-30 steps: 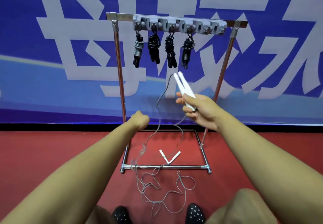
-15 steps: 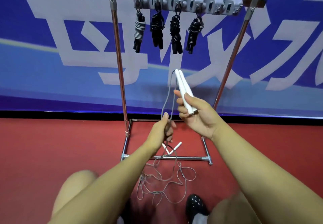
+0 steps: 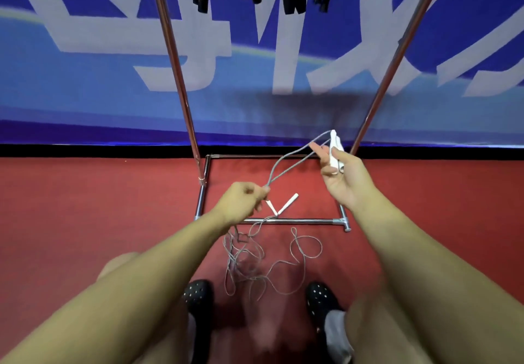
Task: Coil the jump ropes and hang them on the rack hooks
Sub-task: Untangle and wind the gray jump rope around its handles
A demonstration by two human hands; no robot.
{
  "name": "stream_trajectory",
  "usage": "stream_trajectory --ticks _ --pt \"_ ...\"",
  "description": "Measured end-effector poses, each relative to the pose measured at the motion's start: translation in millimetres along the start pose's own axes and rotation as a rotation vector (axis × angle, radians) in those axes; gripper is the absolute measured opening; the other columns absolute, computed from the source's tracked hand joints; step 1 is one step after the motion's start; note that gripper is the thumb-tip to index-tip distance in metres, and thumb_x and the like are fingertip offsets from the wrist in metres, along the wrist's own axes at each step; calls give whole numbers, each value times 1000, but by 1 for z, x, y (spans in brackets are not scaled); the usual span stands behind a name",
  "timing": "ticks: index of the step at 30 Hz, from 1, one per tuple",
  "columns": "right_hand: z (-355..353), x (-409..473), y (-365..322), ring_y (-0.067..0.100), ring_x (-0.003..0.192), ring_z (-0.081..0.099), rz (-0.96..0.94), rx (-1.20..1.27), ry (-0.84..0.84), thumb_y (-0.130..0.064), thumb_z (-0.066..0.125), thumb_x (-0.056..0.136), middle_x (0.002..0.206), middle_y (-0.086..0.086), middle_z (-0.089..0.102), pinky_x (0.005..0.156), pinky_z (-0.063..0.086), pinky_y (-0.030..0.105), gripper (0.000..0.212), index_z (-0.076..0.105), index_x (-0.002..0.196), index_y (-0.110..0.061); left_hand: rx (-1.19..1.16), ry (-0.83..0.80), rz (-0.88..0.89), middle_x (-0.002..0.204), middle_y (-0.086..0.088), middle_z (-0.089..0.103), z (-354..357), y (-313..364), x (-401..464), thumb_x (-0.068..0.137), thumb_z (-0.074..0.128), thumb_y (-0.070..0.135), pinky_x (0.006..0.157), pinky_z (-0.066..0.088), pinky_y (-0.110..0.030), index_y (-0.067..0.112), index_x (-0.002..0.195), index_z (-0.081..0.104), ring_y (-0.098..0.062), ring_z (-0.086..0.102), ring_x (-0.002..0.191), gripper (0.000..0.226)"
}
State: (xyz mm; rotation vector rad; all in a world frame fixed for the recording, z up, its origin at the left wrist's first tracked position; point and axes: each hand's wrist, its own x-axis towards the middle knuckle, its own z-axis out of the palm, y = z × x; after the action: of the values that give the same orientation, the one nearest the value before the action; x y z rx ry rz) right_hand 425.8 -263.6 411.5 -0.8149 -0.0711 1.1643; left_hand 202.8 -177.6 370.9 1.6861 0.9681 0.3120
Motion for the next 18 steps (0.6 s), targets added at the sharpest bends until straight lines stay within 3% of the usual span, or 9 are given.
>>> stream_trajectory --ticks 4,8,12,16,18 --pt "-7 13 -2 6 54 59 -29 73 28 -8 43 107 108 22 75 43 36 12 52 41 154 -29 -262 -82 -160 58 3 65 9 2 11 104 58 23 47 42 -16 10 82 63 -7 50 46 26" --pt "-9 14 -6 5 53 58 -11 96 23 -11 47 106 113 19 75 41 37 12 53 38 155 -30 -77 -196 -150 64 -2 66 21 -3 10 111 42 26 47 41 -19 11 83 57 -9 52 44 35" --pt "-10 11 -6 5 51 52 -6 65 6 -10 47 106 114 17 75 41 36 13 55 37 156 -32 143 -155 -43 58 6 45 31 1 3 108 45 38 45 30 -20 17 73 49 -6 37 45 42" --pt "-11 7 -8 4 51 47 8 22 -20 -10 46 107 112 15 75 41 36 13 49 45 152 -31 183 -110 44 52 9 37 31 2 -3 108 43 40 48 30 -26 8 87 68 -3 33 38 45" --pt "-11 5 -9 4 53 49 5 31 -37 -9 45 106 117 17 73 43 37 14 49 46 152 -28 128 -149 38 54 7 38 30 2 -7 109 43 36 49 27 -28 12 82 67 -5 31 40 44"
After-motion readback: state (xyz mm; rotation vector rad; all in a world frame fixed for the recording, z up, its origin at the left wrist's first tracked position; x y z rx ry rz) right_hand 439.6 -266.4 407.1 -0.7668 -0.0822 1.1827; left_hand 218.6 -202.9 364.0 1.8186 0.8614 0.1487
